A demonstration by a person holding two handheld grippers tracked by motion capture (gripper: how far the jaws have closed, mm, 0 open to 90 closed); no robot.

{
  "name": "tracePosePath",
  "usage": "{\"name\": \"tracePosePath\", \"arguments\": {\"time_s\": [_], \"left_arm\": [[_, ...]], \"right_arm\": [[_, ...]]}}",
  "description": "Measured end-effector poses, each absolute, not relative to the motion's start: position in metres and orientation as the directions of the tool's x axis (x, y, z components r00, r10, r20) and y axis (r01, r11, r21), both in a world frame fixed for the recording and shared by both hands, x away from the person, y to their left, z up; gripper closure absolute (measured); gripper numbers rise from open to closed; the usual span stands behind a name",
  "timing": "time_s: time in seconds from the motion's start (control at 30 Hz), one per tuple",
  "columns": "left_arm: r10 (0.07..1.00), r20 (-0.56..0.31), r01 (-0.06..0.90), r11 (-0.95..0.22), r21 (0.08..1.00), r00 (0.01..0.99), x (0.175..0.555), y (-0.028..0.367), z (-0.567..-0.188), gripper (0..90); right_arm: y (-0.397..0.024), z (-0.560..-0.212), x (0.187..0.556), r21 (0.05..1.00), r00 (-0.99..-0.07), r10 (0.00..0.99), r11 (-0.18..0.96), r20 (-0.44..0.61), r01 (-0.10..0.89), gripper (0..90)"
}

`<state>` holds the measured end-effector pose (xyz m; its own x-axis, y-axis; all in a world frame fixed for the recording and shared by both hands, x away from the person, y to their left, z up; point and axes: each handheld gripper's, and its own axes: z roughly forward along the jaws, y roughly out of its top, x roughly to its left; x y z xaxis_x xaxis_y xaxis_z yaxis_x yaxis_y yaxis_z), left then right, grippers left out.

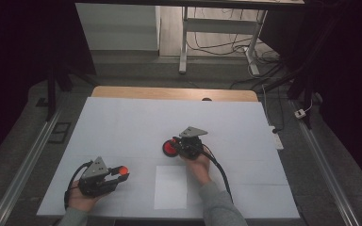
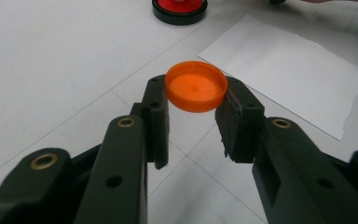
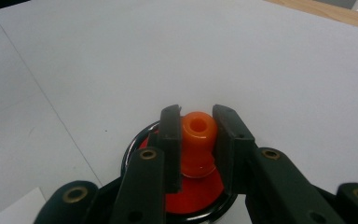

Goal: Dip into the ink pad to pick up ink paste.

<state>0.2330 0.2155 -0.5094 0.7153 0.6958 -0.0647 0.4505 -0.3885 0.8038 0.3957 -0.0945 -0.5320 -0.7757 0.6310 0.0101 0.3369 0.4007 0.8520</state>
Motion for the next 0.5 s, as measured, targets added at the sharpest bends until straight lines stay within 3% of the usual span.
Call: {"name": "tracePosePath", "arguments": {"time_s": [0.5], "left_arm": [[0.708, -0.054, 0.444, -0.378, 0.812, 0.704, 0.2322, 0.2171, -0.5079, 65.4]], "right_arm": [[-0.0954, -0.5334, 0.3951, 0.858, -0.779, 0.627, 0.397, 0.005, 0.325, 73.6]]}}
